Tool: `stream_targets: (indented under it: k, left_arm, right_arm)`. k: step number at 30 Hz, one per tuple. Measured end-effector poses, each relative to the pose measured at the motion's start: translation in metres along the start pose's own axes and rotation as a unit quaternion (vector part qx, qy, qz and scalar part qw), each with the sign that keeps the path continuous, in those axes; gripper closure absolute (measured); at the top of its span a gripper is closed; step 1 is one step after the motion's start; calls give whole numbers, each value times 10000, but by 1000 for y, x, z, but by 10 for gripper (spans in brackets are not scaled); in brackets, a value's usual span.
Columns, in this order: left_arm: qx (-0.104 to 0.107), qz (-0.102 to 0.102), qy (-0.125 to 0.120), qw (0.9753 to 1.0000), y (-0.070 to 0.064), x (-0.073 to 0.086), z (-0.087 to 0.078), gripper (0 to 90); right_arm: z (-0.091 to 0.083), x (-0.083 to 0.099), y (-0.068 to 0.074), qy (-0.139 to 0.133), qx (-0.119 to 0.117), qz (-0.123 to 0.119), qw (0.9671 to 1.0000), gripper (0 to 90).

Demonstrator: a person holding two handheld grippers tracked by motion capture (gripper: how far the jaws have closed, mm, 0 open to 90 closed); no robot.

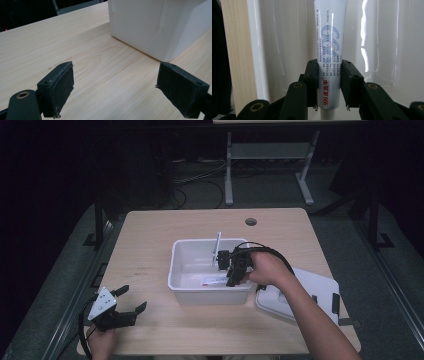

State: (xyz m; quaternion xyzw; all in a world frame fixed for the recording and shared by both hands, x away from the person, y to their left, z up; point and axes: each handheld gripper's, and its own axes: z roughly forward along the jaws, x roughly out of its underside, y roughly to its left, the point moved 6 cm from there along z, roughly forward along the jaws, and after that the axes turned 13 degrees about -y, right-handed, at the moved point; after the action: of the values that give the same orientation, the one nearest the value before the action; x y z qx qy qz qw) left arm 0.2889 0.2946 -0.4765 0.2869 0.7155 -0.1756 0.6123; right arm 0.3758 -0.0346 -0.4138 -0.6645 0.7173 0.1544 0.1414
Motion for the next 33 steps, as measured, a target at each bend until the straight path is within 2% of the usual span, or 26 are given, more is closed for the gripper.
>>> stream_targets:
  k: [14, 33]
  left_arm:
    - [7, 0, 1, 10000, 0, 0, 0, 135]
    - [8, 2, 2, 10000, 0, 0, 0, 135]
  right_arm:
    - [1, 0, -1, 0, -4, 38, 10000, 680]
    - [-6, -3, -2, -151, 118, 154, 9997, 583]
